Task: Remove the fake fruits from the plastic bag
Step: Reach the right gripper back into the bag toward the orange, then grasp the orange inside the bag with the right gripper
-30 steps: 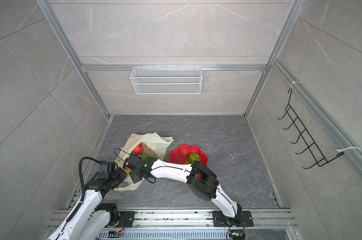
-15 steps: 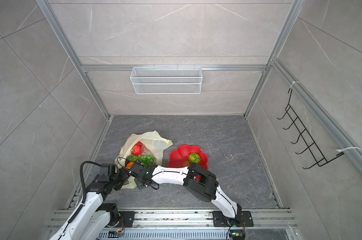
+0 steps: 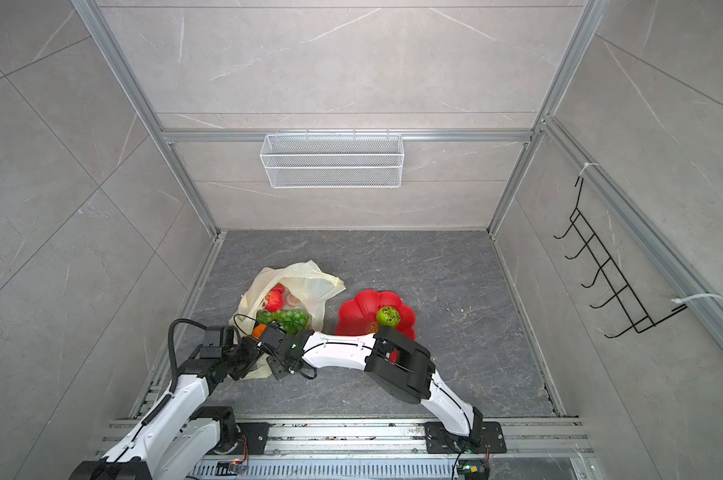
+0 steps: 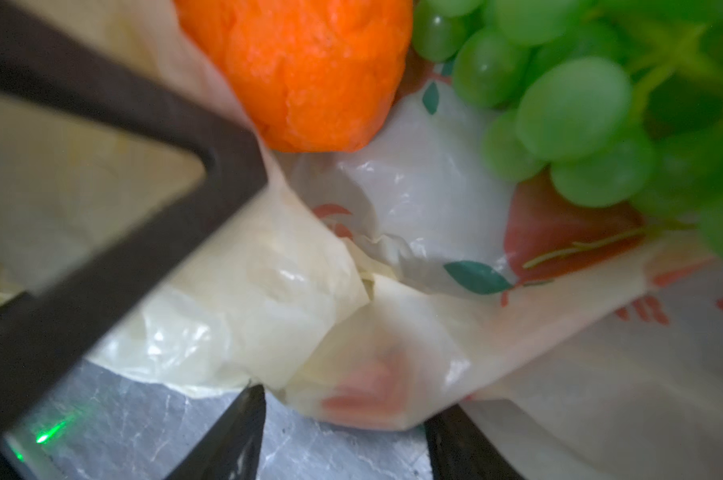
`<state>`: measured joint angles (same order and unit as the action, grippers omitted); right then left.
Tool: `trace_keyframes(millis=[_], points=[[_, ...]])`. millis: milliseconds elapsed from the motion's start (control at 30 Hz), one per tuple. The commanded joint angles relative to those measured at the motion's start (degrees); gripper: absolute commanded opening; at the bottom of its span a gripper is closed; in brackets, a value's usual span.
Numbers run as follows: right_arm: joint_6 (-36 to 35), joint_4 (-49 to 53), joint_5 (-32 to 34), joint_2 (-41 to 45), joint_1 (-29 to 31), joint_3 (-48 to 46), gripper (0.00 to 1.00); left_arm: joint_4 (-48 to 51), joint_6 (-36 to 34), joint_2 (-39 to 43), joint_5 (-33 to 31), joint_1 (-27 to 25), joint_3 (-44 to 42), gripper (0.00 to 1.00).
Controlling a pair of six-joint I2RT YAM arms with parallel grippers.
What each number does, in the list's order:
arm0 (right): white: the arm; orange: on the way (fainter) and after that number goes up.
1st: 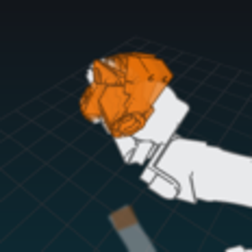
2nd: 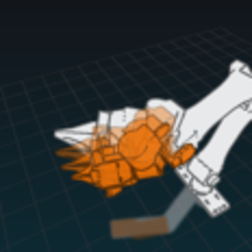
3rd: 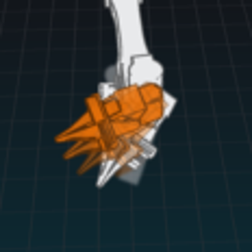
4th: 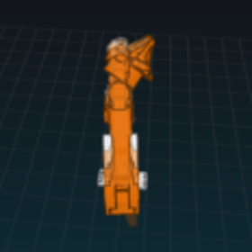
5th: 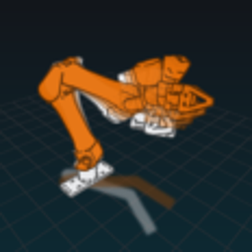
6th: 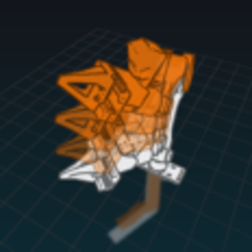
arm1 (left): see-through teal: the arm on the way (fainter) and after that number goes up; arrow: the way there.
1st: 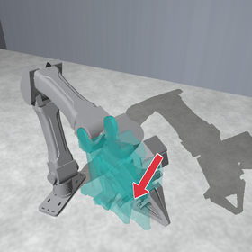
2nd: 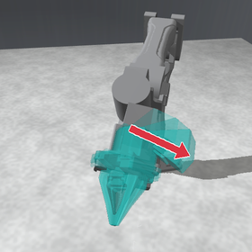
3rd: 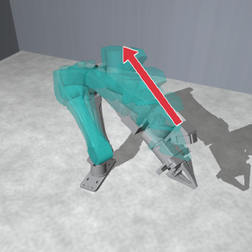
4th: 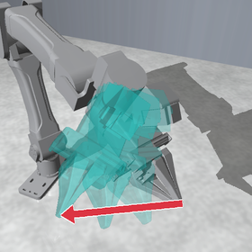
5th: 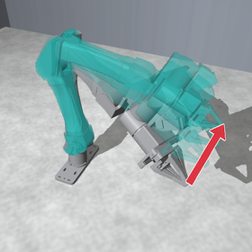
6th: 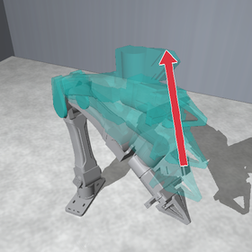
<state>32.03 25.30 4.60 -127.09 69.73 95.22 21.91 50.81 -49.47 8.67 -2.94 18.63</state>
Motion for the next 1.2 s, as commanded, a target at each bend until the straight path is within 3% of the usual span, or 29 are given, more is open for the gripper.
trace_keyframes(millis=[0,200,800,1167], points=[[1.0,-1.5,-0.6,3.4,-0.9,-0.6,0.66,2.2,1.1,1.8,-2.0,0.2,0.7,0.42],[-0.4,-1.3,2.1,5.2,-2.0,3.0,0.67,2.7,4.1,9.3,-3.9,0.2,-2.8,0.38],[-1.2,13.4,3.0,-16.4,-3.6,35.6,0.71,0.8,3.1,9.5,-6.0,0.4,-4.5,0.30],[-1.1,19.7,3.0,-25.5,-3.4,48.0,0.82,0.9,2.7,11.2,-5.9,0.5,-4.7,0.30]])
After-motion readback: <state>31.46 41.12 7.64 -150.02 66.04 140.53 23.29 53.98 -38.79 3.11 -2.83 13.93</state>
